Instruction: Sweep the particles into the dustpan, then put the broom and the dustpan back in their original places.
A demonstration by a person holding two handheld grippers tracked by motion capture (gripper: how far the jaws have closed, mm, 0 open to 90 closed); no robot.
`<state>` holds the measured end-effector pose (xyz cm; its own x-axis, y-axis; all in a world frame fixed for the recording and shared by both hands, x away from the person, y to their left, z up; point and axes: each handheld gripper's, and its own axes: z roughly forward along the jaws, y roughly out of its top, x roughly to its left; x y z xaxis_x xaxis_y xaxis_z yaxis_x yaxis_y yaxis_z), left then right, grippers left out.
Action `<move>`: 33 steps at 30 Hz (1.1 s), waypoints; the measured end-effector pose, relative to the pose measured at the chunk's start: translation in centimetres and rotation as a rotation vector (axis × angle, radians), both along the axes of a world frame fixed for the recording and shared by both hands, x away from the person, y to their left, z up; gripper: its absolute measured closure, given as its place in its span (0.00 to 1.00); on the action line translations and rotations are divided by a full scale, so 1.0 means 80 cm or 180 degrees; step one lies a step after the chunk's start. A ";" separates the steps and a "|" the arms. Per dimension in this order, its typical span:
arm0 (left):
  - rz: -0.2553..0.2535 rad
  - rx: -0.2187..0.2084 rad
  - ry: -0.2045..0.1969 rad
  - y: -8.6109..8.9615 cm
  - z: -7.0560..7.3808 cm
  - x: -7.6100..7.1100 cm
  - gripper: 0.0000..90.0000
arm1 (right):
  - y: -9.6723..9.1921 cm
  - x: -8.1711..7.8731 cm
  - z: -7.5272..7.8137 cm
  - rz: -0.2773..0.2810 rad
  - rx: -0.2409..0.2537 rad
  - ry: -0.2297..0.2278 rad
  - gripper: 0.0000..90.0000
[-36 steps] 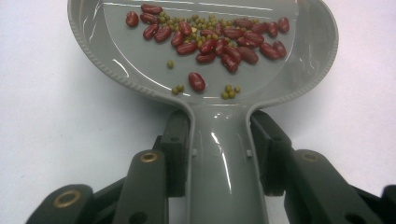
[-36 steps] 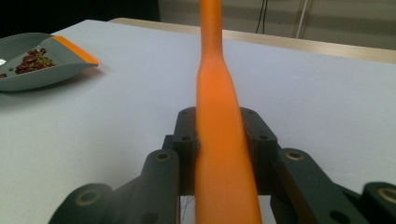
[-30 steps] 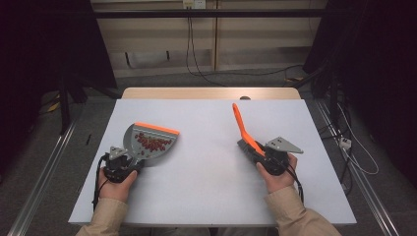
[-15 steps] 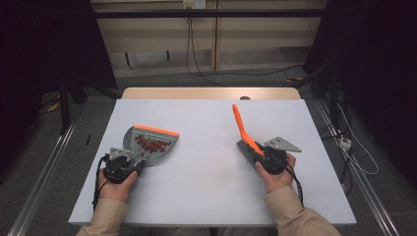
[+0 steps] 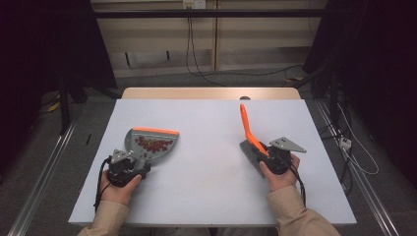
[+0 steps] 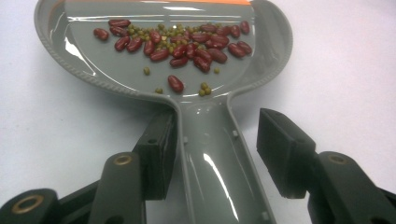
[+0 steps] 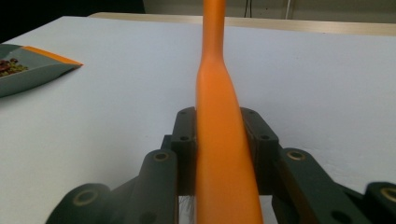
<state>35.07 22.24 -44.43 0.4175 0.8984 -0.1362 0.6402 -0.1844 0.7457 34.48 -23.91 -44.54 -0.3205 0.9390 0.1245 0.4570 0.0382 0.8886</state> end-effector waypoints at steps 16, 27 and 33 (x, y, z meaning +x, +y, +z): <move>-0.0189 -0.0166 -0.0237 -0.003 0.011 -0.007 0.24 | -0.037 -0.023 0.009 -0.0021 -0.0374 -0.0119 0.40; -0.0296 -0.0290 -0.0462 0.002 0.020 -0.003 0.15 | -0.079 -0.007 0.007 -0.0032 -0.0564 0.0001 0.81; -0.0342 -0.0307 -0.0489 0.004 0.020 -0.002 0.14 | -0.099 -0.001 -0.001 -0.0099 -0.0710 0.0192 0.95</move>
<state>34.94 22.57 -42.80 0.5326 0.8336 -0.1467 0.4980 -0.1685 0.8506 34.43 -31.82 -44.59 -0.2891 0.9548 -0.0691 0.5132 0.2155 0.8308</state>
